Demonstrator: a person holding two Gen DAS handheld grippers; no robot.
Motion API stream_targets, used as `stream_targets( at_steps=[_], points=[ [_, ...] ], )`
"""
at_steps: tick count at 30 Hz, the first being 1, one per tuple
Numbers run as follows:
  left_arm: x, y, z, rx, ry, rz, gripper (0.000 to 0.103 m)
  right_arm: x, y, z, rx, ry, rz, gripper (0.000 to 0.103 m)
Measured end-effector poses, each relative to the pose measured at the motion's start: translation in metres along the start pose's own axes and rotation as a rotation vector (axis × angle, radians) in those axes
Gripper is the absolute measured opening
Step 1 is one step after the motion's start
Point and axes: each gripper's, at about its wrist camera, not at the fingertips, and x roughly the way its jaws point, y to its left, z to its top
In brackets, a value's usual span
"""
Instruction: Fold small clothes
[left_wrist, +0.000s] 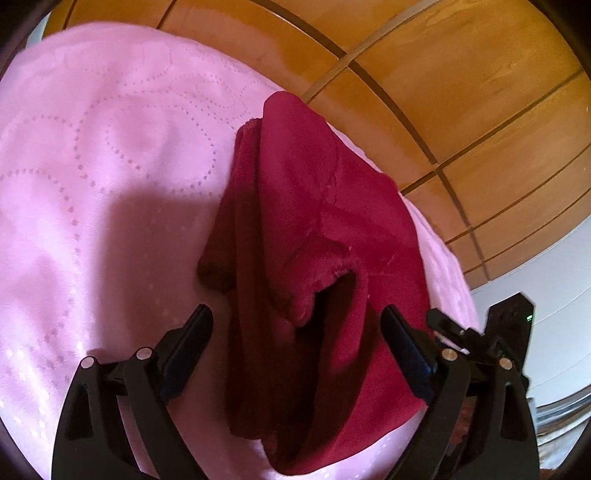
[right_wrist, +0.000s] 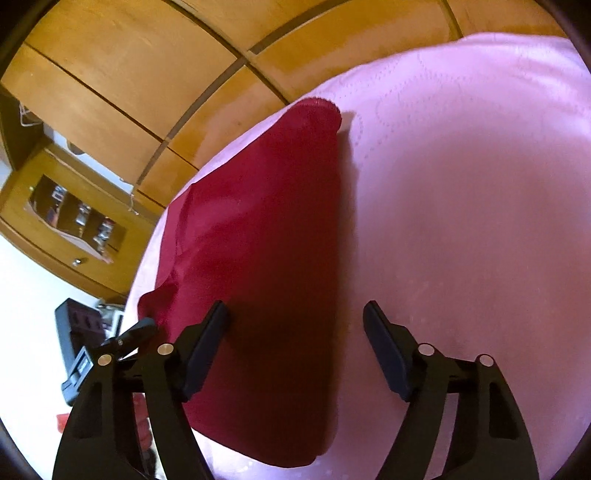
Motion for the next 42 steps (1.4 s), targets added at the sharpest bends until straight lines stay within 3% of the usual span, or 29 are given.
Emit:
stream_targets(
  at_steps=[10, 14, 17, 28, 35, 42],
  points=[
    [0.012, 0.009, 0.016, -0.090, 0.030, -0.059, 0.092, 0.011, -0.008, 0.006, 0.087, 0.051, 0.094, 0.069],
    [0.012, 0.009, 0.017, -0.074, 0.020, -0.043, 0.090, 0.012, -0.008, 0.008, 0.103, 0.059, 0.106, 0.069],
    [0.005, 0.010, 0.010, -0.055, 0.000, -0.015, 0.083, 0.011, -0.009, 0.007, 0.097, 0.068, 0.108, 0.068],
    [-0.003, 0.004, 0.018, 0.040, -0.035, 0.085, 0.084, 0.019, -0.007, 0.013, 0.075, 0.091, 0.105, 0.068],
    [0.020, 0.011, 0.033, 0.023, 0.018, 0.003, 0.083, 0.018, -0.012, 0.012, 0.077, 0.097, 0.106, 0.068],
    [0.021, 0.010, 0.032, 0.075, 0.047, 0.003, 0.066, 0.027, -0.011, 0.017, 0.086, 0.103, 0.118, 0.068]
  ],
)
